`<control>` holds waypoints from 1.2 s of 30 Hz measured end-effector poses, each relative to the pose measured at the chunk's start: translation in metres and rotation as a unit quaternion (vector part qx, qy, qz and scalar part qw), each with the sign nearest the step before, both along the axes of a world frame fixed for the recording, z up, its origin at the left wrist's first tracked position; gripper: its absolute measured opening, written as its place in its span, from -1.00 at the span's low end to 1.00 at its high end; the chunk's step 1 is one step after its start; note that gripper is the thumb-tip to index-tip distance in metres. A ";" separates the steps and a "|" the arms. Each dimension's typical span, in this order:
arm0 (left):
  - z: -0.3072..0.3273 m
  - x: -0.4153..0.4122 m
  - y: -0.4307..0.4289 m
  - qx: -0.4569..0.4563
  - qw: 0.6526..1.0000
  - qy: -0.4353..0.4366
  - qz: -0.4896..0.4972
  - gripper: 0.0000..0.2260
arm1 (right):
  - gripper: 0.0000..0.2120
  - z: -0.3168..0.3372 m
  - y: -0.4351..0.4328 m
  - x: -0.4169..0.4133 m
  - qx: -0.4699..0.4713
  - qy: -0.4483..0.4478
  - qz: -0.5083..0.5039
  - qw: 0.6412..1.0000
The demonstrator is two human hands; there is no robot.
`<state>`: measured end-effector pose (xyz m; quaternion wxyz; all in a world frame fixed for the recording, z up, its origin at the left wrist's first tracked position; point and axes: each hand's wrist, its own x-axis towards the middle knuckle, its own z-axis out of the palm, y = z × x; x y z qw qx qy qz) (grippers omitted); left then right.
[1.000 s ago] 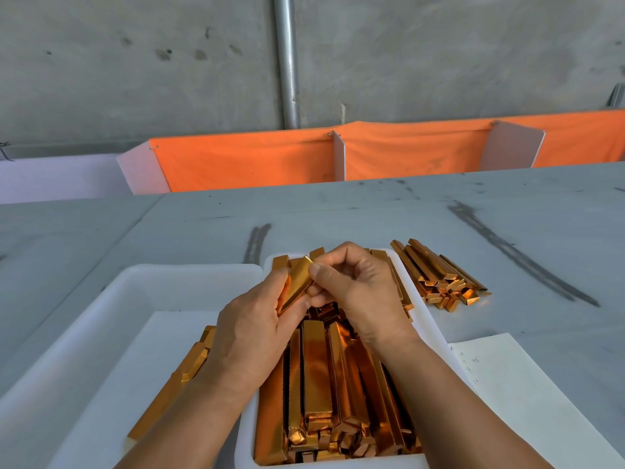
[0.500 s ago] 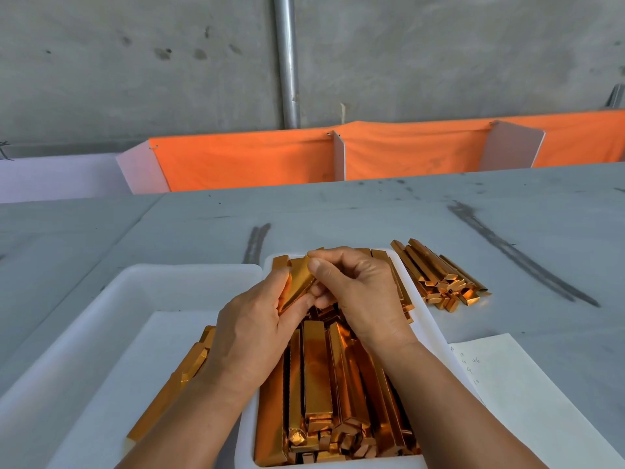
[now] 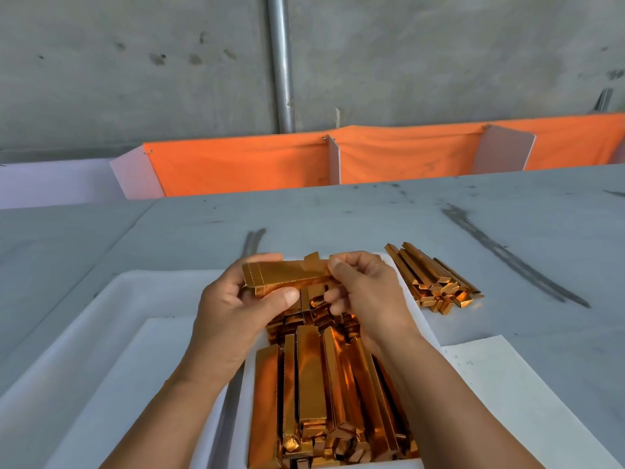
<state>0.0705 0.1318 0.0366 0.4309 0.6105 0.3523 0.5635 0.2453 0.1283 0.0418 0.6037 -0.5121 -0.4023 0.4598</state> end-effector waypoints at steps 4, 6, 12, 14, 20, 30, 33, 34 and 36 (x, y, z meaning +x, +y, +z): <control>0.000 0.001 0.001 -0.004 0.998 -0.034 -0.061 -0.63 | -0.88 -0.003 0.000 -0.007 -0.004 -0.076 0.038 0.996; -0.001 0.002 0.002 0.009 0.997 -0.026 -0.068 -0.65 | -0.88 -0.005 -0.001 -0.009 0.003 -0.124 0.059 0.991; -0.001 -0.001 0.003 0.055 0.993 0.078 0.063 -0.74 | -0.86 -0.008 -0.001 -0.011 0.068 -0.251 -0.031 0.965; -0.004 -0.001 0.002 0.065 0.974 0.179 0.121 -0.73 | -0.83 -0.007 -0.003 -0.011 0.097 -0.234 -0.047 0.966; -0.011 0.004 0.005 0.079 0.906 0.373 0.186 -0.61 | -0.83 -0.002 -0.009 -0.017 0.151 -0.202 -0.017 0.968; -0.013 0.006 0.005 0.116 0.858 0.457 0.205 -0.55 | -0.74 -0.003 -0.011 -0.019 0.180 -0.250 -0.016 0.951; -0.014 0.006 0.004 0.131 0.848 0.468 0.212 -0.51 | -0.84 -0.006 -0.009 -0.018 0.174 -0.288 -0.012 0.942; -0.014 0.006 0.004 0.139 0.842 0.475 0.214 -0.50 | -0.84 -0.007 -0.008 -0.018 0.172 -0.303 -0.007 0.937; -0.013 0.007 0.003 0.154 0.830 0.491 0.216 -0.47 | -0.79 -0.008 -0.007 -0.018 0.166 -0.323 0.007 0.932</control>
